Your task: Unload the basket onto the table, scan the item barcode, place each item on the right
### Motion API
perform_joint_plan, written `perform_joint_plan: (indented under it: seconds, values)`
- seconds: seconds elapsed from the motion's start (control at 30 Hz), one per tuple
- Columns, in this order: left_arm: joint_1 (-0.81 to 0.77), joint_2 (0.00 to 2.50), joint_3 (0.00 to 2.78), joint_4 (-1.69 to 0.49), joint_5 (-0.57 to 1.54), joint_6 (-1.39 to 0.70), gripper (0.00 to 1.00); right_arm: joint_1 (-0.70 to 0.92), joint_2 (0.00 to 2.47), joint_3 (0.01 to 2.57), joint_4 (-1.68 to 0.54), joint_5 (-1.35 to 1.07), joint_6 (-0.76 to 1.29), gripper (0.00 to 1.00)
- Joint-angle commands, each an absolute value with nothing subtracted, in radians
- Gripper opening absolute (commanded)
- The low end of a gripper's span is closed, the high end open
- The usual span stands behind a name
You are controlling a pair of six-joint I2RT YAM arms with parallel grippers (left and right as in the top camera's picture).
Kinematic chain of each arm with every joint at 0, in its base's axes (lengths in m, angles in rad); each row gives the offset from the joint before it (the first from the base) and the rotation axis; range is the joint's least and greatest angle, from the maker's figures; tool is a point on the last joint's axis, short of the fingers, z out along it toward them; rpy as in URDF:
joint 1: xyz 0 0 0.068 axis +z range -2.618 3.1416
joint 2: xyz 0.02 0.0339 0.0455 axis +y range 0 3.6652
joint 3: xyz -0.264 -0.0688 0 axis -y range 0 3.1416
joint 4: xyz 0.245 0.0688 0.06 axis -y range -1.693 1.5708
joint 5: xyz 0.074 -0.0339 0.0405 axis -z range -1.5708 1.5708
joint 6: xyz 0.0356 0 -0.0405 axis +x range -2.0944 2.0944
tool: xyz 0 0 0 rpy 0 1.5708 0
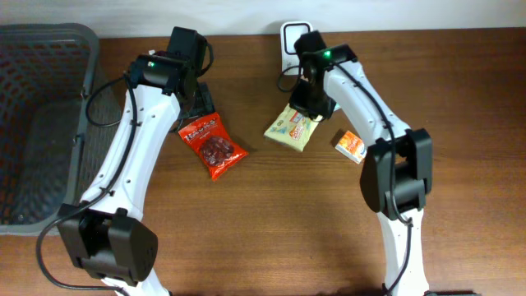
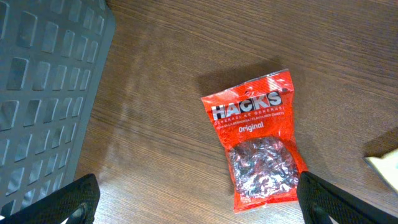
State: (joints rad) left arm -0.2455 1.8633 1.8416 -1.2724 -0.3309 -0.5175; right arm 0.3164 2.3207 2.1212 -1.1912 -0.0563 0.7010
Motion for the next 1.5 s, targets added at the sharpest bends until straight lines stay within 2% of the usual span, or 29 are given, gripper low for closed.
perform_joint_plan:
  seconds: [0.0,0.13,0.27,0.3,0.33,0.37,0.43,0.57,0.73,0.8,0.87,0.93,1.0,1.03,1.07,1.1,1.2,1.37,1.47]
  values:
    - [-0.241,1.871,1.833,-1.272,-0.347,-0.526,1.00,0.324,2.211,2.161,-1.209,-0.048,0.461,0.04]
    - [-0.241,1.871,1.833,-1.272,-0.344,-0.526,0.99,0.332,2.225,2.076,-1.365,-0.049,0.250,0.04]
    - [-0.241,1.871,1.833,-1.265,-0.344,-0.527,0.99,0.346,2.230,1.896,-1.340,-0.043,0.236,0.04]
    - [-0.241,1.871,1.833,-1.265,-0.343,-0.527,1.00,0.344,2.230,1.891,-1.346,-0.024,0.238,0.19]
    - [-0.241,1.871,1.833,-1.265,-0.336,-0.526,0.99,0.340,2.226,1.909,-1.366,-0.030,0.247,0.56]
    - [-0.241,1.871,1.833,-1.265,-0.336,-0.527,0.99,0.339,2.225,1.944,-1.396,-0.035,0.261,0.82]
    - [-0.241,1.871,1.833,-1.258,-0.336,-0.527,0.99,0.340,2.225,2.040,-1.466,-0.063,0.279,0.99]
    - [-0.241,1.871,1.833,-1.251,-0.328,-0.527,1.00,0.345,2.234,1.974,-1.431,-0.071,0.570,0.99]
    - [-0.241,1.871,1.833,-1.251,-0.329,-0.526,0.99,0.407,2.234,1.772,-1.179,-0.105,0.701,0.99]
    - [-0.241,1.871,1.833,-1.252,-0.329,-0.526,0.99,0.419,2.236,1.721,-1.129,-0.039,0.772,0.99]
    - [-0.241,1.871,1.833,-1.254,-0.329,-0.526,0.99,0.418,2.236,1.691,-1.100,-0.003,0.791,0.88]
    - [-0.241,1.871,1.833,-1.254,-0.329,-0.526,0.99,0.417,2.236,1.683,-1.082,0.018,0.791,0.64]
    - [-0.241,1.871,1.833,-1.254,-0.329,-0.526,0.99,0.417,2.236,1.683,-1.064,0.034,0.790,0.31]
    - [-0.241,1.871,1.833,-1.254,-0.329,-0.526,0.99,0.417,2.236,1.683,-1.061,0.041,0.785,0.23]
    - [-0.242,1.871,1.833,-1.254,-0.329,-0.526,0.99,0.417,2.236,1.683,-1.054,0.044,0.760,0.08]
    - [-0.242,1.871,1.833,-1.254,-0.329,-0.526,1.00,0.417,2.236,1.683,-1.055,0.052,0.756,0.04]
    - [-0.242,1.871,1.833,-1.254,-0.329,-0.526,1.00,0.414,2.223,1.736,-1.084,0.058,0.675,0.04]
    - [-0.242,1.871,1.833,-1.258,-0.325,-0.526,1.00,0.389,2.203,2.083,-1.189,0.067,0.397,0.04]
    - [-0.242,1.872,1.833,-1.265,-0.317,-0.526,0.99,0.357,2.203,2.220,-1.104,0.129,0.338,0.04]
